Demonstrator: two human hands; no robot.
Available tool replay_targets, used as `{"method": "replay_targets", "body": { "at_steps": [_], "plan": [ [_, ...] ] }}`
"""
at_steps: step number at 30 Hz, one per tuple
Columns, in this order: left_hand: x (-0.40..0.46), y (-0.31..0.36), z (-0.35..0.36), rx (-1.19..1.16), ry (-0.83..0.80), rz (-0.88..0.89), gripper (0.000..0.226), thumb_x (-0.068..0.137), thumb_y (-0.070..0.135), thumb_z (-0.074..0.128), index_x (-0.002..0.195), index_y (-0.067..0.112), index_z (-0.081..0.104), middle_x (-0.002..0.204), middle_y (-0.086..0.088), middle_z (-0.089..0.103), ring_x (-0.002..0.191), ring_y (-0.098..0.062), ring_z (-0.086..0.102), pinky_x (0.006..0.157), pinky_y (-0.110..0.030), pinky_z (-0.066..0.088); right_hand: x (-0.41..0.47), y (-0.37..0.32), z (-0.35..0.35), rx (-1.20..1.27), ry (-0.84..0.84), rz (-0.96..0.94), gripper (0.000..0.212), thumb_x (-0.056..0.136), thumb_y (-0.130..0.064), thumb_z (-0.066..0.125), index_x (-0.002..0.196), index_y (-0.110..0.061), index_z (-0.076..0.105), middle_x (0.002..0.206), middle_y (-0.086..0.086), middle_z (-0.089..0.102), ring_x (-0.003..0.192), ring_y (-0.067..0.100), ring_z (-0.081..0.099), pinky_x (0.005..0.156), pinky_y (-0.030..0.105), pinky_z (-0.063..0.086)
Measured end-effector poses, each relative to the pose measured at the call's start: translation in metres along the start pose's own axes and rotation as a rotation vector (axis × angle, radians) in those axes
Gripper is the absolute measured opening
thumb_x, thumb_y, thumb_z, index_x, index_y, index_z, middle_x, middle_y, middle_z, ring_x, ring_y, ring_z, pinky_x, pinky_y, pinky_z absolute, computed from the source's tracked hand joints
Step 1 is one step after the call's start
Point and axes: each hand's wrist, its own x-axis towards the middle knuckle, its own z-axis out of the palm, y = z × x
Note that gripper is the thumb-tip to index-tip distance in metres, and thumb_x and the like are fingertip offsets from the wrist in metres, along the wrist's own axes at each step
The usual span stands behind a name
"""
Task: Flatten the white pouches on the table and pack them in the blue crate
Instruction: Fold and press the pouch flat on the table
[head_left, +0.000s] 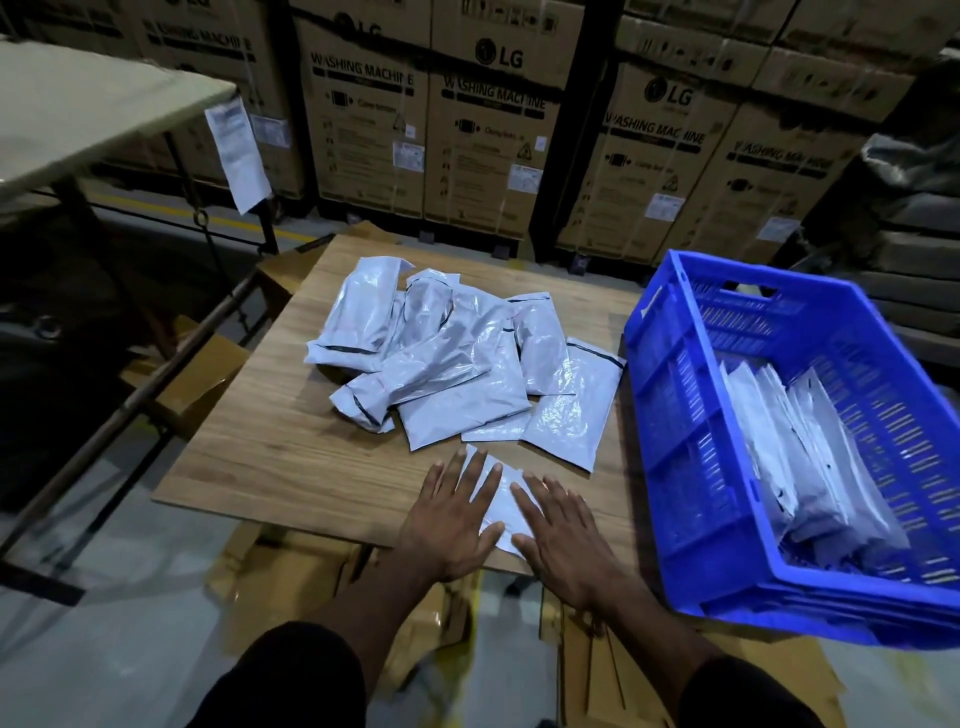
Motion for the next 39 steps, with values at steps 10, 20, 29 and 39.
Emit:
{"method": "replay_targets", "body": {
  "at_steps": [10, 20, 29, 39],
  "plan": [
    [0.006, 0.004, -0.007, -0.029, -0.071, -0.039, 0.08, 0.096, 0.064, 0.022, 0.163, 0.021, 0.015, 0.17, -0.009, 0.003, 0.156, -0.034, 0.004, 0.123, -0.058, 0.009, -0.03, -0.012, -0.005, -0.057, 0.267, -0.124, 0.031, 0.099, -0.048, 0.047, 0.111, -0.024, 0.064, 0.144, 0.007, 0.052, 0.141, 0.025, 0.038, 0.108, 0.053, 0.042],
    [0.01, 0.008, -0.019, -0.06, -0.173, -0.077, 0.096, 0.08, 0.078, -0.004, 0.162, 0.027, -0.007, 0.168, -0.003, -0.02, 0.154, -0.027, -0.019, 0.121, -0.055, -0.006, -0.019, -0.012, -0.014, 0.005, 0.228, -0.119, 0.037, 0.067, -0.023, 0.083, 0.094, -0.022, 0.057, 0.134, 0.009, 0.057, 0.131, 0.032, 0.048, 0.098, 0.049, 0.049],
    [0.0, -0.004, -0.028, -0.188, -0.024, 0.011, 0.063, 0.077, 0.002, 0.062, 0.137, 0.017, 0.056, 0.145, -0.017, 0.054, 0.135, -0.046, 0.047, 0.095, -0.059, 0.052, -0.021, -0.019, -0.039, 0.257, 0.382, -0.07, 0.021, 0.098, -0.025, 0.042, 0.103, -0.011, 0.057, 0.132, 0.013, 0.051, 0.121, 0.033, 0.055, 0.097, 0.041, 0.047],
    [0.02, -0.003, -0.061, -0.131, -0.031, 0.097, 0.053, 0.096, 0.007, 0.046, 0.147, 0.024, 0.052, 0.16, -0.013, 0.036, 0.149, -0.036, 0.026, 0.11, -0.051, 0.039, -0.008, -0.017, -0.068, -0.303, -0.02, -0.417, 0.028, 0.09, -0.037, 0.06, 0.118, -0.034, 0.059, 0.147, -0.011, 0.047, 0.142, 0.041, 0.037, 0.096, 0.062, 0.047]
  ]
}}
